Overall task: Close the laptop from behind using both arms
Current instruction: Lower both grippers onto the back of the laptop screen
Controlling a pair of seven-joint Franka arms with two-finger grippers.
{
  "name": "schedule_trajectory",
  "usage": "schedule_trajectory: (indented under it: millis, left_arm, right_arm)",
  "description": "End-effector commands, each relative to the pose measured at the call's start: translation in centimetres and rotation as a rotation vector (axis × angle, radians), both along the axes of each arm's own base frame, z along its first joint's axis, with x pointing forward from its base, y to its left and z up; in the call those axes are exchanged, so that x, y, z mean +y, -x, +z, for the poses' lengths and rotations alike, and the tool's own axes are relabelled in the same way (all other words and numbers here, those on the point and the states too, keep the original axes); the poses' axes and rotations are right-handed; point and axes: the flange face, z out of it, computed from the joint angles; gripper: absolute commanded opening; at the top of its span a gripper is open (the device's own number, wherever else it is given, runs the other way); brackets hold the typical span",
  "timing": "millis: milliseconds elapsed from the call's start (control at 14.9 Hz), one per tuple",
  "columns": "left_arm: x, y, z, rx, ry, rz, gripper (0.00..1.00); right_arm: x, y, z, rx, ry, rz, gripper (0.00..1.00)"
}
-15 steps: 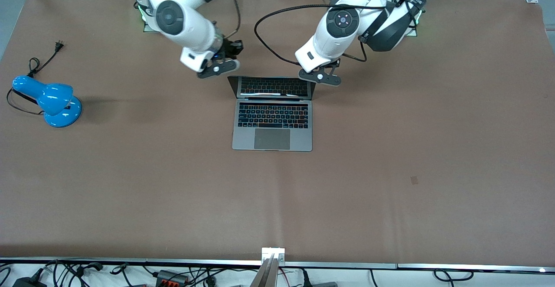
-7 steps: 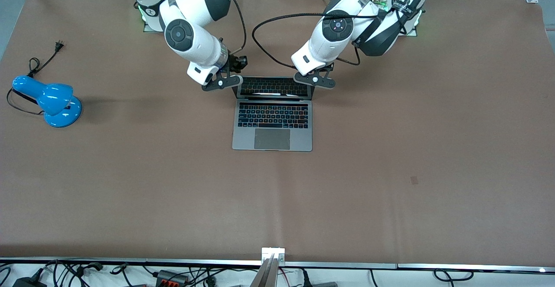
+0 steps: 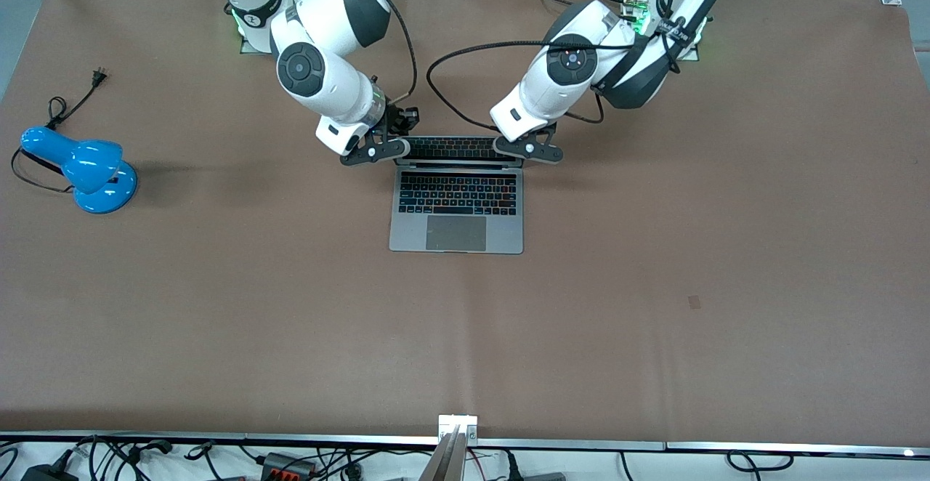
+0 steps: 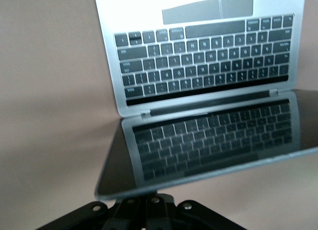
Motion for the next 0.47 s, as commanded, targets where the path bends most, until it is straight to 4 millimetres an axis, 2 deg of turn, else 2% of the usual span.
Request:
schedule_trajectory:
  millis: [0, 134, 402]
  left_arm:
    - [-0.3, -2.5, -0.8, -0.019, 0.004, 0.012, 0.00]
    - [-0.3, -3.7, -1.0, -0.016, 0.015, 0.030, 0.00]
    - [-0.6, -6.0, -2.4, -0.024, 0.013, 0.026, 0.00]
  right_arm:
    - [0.6, -1.8, 0.2, -0.015, -0.017, -0.045, 0.00]
    - [0.7, -2.6, 0.1, -0.027, -0.023, -0.054, 0.00]
    - [0.7, -4.7, -1.2, -0.051, -0.023, -0.076, 0.00]
